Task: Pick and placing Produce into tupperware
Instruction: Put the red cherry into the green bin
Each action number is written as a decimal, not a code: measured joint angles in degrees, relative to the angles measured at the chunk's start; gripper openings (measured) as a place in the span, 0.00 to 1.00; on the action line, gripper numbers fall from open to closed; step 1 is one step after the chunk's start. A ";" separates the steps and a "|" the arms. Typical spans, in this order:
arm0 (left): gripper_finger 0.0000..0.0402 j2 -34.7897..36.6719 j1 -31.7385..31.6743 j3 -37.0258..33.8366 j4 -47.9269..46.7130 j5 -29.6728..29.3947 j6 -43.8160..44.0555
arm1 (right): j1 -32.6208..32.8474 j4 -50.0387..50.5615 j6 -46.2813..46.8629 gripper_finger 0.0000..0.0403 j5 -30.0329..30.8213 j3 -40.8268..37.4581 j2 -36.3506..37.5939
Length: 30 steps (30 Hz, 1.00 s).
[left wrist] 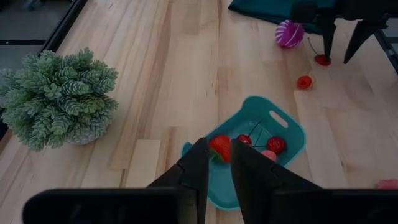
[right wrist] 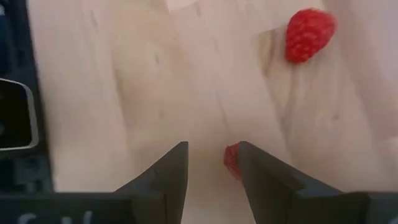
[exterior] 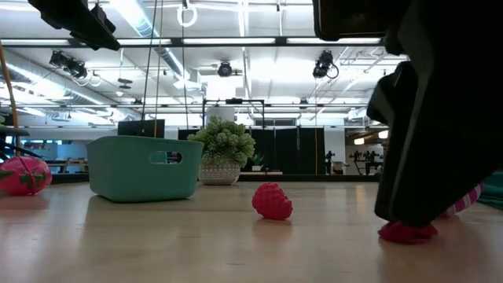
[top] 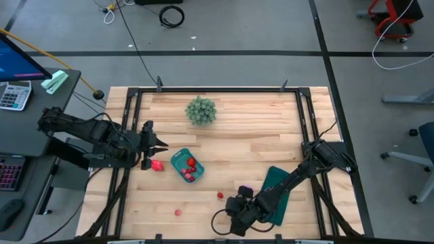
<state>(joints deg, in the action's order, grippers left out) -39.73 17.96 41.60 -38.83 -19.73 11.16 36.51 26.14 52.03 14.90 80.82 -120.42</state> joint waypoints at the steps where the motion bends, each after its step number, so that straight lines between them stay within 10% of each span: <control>1: 0.19 0.01 0.00 0.00 0.01 -0.01 0.00 | -0.22 0.43 -1.06 0.38 0.15 0.00 0.00; 30: 0.17 0.01 0.00 0.00 -1.71 -0.02 -0.44 | -10.67 4.37 -20.97 0.38 6.04 -0.20 -0.11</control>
<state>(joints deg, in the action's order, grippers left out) -39.72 17.96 41.60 -40.55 -19.75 10.72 25.84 30.51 31.06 20.94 80.62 -120.53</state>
